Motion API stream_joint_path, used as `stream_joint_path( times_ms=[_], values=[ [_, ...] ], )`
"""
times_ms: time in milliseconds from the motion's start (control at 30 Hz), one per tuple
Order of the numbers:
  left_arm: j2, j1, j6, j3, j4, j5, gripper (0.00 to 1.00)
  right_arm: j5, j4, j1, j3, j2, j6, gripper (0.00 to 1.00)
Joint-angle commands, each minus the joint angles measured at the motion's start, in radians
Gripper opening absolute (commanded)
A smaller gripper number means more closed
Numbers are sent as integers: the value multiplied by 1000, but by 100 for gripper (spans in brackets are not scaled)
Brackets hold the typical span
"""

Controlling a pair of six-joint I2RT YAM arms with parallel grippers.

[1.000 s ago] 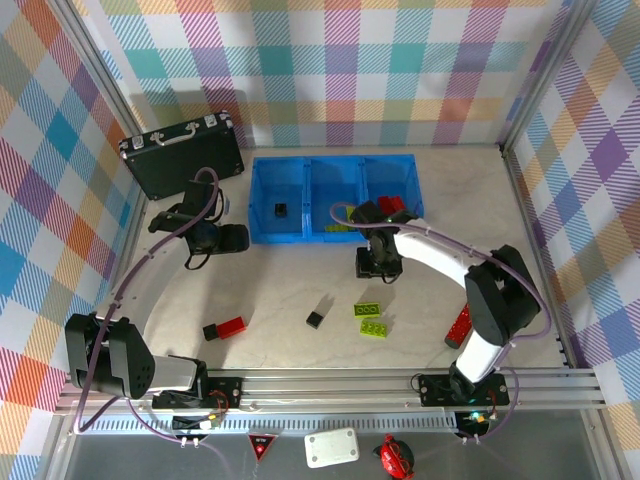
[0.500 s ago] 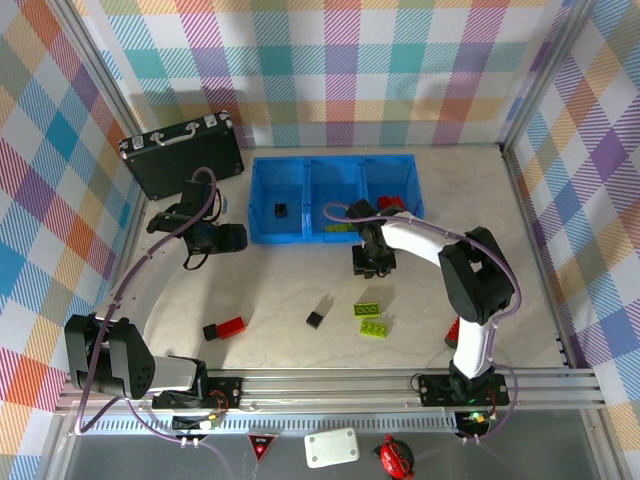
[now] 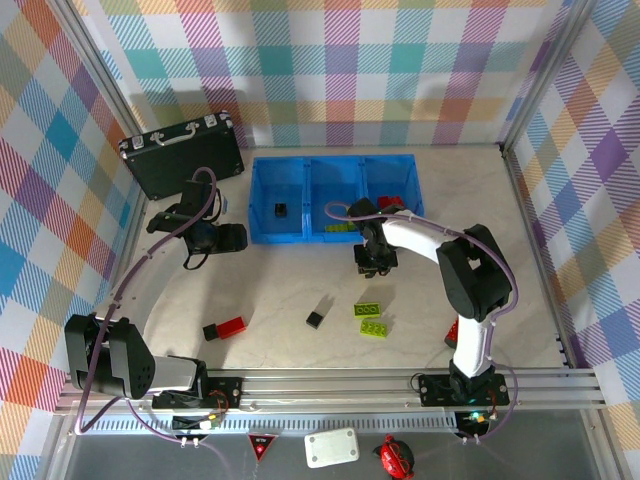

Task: Sort the legos into containers by color
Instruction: Pick up the lego from the center of the table, then place the lego in the container.

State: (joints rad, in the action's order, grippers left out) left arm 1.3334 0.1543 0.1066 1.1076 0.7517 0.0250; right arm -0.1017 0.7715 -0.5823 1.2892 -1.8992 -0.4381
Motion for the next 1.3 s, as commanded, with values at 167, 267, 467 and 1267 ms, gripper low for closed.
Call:
stream_joint_path(
  times_ms=[167, 267, 467, 1267],
  values=[
    [-6, -16, -23, 1, -2, 20, 73, -1, 61, -8, 78, 11, 34, 26],
    [-2, -16, -24, 3, -3, 21, 73, 0, 88, -27, 117, 15, 40, 26],
    [19, -18, -25, 11, 9, 25, 73, 7, 138, -83, 229, -10, 38, 26],
    [6, -18, -22, 5, 13, -13, 73, 100, 206, -246, 896, -379, 12, 27]
  ],
)
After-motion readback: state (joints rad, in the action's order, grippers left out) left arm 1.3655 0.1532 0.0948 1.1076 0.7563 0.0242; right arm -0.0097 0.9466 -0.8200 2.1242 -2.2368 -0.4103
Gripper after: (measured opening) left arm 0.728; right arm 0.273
